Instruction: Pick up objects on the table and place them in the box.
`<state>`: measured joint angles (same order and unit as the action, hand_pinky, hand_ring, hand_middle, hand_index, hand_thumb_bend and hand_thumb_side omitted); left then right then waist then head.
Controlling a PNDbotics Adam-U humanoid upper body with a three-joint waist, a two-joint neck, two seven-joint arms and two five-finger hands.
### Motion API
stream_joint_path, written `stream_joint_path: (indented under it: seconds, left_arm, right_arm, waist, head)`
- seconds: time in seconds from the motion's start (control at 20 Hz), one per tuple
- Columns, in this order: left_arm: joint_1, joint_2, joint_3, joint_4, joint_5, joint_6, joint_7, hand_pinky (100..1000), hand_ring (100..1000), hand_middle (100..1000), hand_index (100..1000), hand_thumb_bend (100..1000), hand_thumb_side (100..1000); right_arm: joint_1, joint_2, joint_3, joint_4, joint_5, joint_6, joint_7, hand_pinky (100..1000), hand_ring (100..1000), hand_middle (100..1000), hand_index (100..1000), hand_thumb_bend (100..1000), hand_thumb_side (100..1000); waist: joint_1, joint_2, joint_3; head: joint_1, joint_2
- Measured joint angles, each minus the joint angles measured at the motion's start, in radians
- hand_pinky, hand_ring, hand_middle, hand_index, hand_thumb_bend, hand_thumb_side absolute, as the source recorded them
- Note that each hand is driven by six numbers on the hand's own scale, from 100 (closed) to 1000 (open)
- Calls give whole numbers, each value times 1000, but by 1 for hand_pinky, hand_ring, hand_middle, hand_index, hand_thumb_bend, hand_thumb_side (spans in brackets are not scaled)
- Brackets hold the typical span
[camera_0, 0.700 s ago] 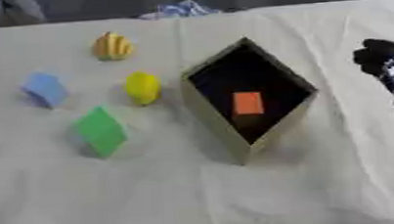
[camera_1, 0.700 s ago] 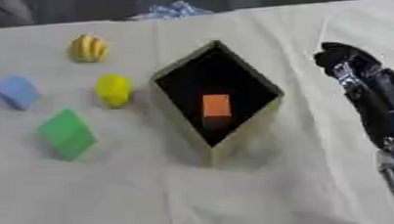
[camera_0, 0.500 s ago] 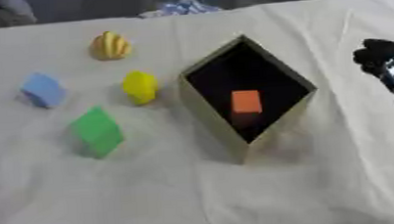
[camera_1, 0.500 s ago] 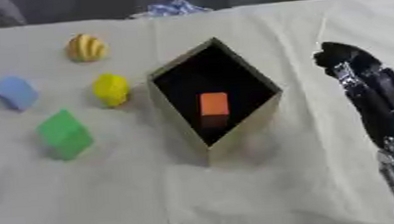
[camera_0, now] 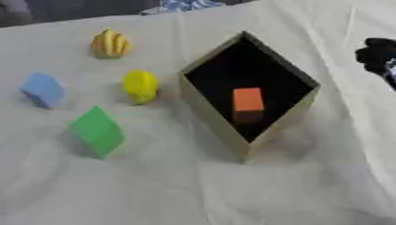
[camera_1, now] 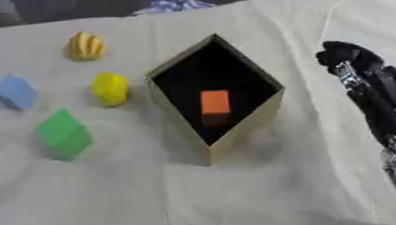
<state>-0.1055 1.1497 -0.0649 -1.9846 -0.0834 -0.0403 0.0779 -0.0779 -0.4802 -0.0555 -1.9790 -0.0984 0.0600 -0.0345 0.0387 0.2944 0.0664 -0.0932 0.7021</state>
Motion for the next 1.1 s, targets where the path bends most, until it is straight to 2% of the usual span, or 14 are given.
stream_joint_path:
  seconds: [0.2, 0.45, 0.7, 1.1]
  left_arm:
    - [-71, 59, -36, 5, -52, -2, -174, 810, 759, 748, 891, 452, 781]
    - [-180, 92, -66, 43, -176, -34, -361, 818, 759, 759, 894, 489, 767]
    - [-259, 100, -122, 121, -241, -87, -452, 821, 764, 764, 897, 503, 771]
    - [-397, 98, -164, 235, -255, -129, -520, 824, 768, 769, 901, 519, 764]
  right_arm:
    - [0, -10, 1, 0, 3, -2, 4, 925, 860, 756, 851, 100, 742]
    - [0, -22, 7, 0, 8, -5, 10, 925, 860, 756, 851, 100, 747]
    - [1, -37, 9, 0, 13, -8, 15, 925, 859, 756, 851, 100, 747]
    - [-1, -53, 13, 0, 24, -9, 19, 925, 859, 756, 852, 100, 753]
  waist:
    - [0, 2, 3]
    - [-3, 8, 8]
    - [1, 19, 14]
    - [20, 33, 8]
  head:
    - [-2, 0]
    - [-1, 0]
    - [-3, 0]
    - [-6, -8]
